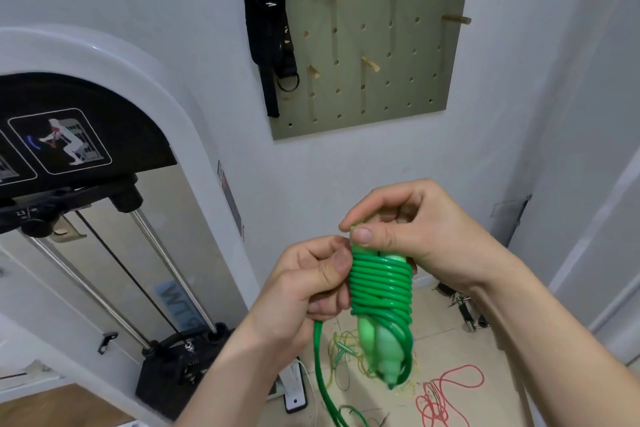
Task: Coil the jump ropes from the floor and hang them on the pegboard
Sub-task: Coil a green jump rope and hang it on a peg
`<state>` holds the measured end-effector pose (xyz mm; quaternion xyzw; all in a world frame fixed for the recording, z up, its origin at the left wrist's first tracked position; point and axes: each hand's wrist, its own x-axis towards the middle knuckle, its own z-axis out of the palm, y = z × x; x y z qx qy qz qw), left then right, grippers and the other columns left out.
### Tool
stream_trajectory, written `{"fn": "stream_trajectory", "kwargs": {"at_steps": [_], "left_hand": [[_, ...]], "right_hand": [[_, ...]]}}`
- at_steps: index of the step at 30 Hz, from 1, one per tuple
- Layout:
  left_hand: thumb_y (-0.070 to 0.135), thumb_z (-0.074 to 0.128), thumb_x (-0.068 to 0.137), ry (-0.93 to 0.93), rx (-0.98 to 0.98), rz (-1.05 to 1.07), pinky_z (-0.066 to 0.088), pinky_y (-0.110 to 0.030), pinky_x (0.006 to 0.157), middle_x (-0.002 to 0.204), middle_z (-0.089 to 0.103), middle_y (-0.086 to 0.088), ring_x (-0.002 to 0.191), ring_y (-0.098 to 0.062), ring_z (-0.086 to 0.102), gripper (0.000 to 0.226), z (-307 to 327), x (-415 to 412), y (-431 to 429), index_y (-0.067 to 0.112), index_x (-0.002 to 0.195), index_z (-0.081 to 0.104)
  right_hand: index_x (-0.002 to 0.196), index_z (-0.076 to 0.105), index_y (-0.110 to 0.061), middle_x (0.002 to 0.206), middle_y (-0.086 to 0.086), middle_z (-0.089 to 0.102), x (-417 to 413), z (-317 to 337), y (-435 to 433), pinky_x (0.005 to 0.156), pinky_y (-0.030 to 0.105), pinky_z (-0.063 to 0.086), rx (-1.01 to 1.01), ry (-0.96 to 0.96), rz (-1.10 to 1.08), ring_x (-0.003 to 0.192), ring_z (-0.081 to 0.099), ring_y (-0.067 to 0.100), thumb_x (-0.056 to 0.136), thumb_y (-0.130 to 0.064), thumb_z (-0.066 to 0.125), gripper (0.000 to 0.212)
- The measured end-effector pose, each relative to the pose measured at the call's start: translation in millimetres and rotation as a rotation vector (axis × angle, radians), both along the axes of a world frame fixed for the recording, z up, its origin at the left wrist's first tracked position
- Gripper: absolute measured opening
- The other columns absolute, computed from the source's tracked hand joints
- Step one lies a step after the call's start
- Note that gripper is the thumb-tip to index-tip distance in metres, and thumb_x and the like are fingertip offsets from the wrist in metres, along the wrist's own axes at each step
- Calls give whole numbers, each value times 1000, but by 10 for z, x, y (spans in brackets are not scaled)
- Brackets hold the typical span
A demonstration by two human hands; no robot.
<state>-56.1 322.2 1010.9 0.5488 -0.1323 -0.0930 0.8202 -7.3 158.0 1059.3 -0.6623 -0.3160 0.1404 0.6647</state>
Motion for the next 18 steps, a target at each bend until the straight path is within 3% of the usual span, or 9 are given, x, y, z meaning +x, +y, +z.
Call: {"fn": "stream_trajectory", "kwargs": {"at_steps": [2,4,7,10,12,14,16,18], "left_hand": [[39,73,76,-38,74,57,10,-16,37,53,52,-8,35,-4,21,42,-4,-30,-22,-2,82,63],[38,65,80,-51,111,196,12,-16,38,49,49,-3,37,-5,21,40,-13,-57,-48,-2,74,61],[34,64,86,-58,100,375,18,-14,38,46,45,1,38,-6,21,33,-6,-80,-129,8,64,64],[34,66,79,-72,148,563,22,-15,38,50,52,-7,40,-10,23,25,27,-98,-182,11,71,72],[33,64,76,-78,147,730,23,-15,39,52,55,-7,41,-11,25,25,24,-91,-189,10,78,73],[29,64,76,-66,21,840,23,-15,38,51,52,-5,39,-10,26,22,14,-82,-225,8,78,72],[29,64,76,-18,-118,850,21,-16,38,50,48,-3,39,-7,25,21,-5,-85,-281,9,72,69],[31,64,77,15,-165,795,16,-17,39,51,46,-2,39,-7,23,23,-33,-98,-289,12,63,65]], "right_hand": [[78,73,-18,63,24,49,40,-19,13,52,29,29,31,45,-84,56,39,25,57,-33,85,28],[81,69,-18,64,20,47,47,-29,48,45,21,27,35,81,-140,49,37,17,60,-35,88,34],[91,65,-16,67,16,54,43,-49,107,49,22,35,26,92,-268,53,44,17,63,-50,75,45],[107,63,-16,77,10,64,-26,-87,35,58,25,44,-18,231,-199,65,56,15,69,-66,60,63],[113,62,-23,91,5,71,-186,-174,24,65,32,53,-112,234,-179,72,64,14,74,-66,50,59],[113,60,-30,93,-1,72,-371,-312,153,70,39,59,-114,133,-281,74,69,14,77,-61,47,49],[104,61,-31,80,-3,70,-475,-436,329,59,39,58,-19,-13,-427,62,67,14,83,-56,50,34],[95,64,-31,65,-4,64,-466,-492,399,46,26,45,62,-71,-507,48,55,9,86,-53,57,25]]}}
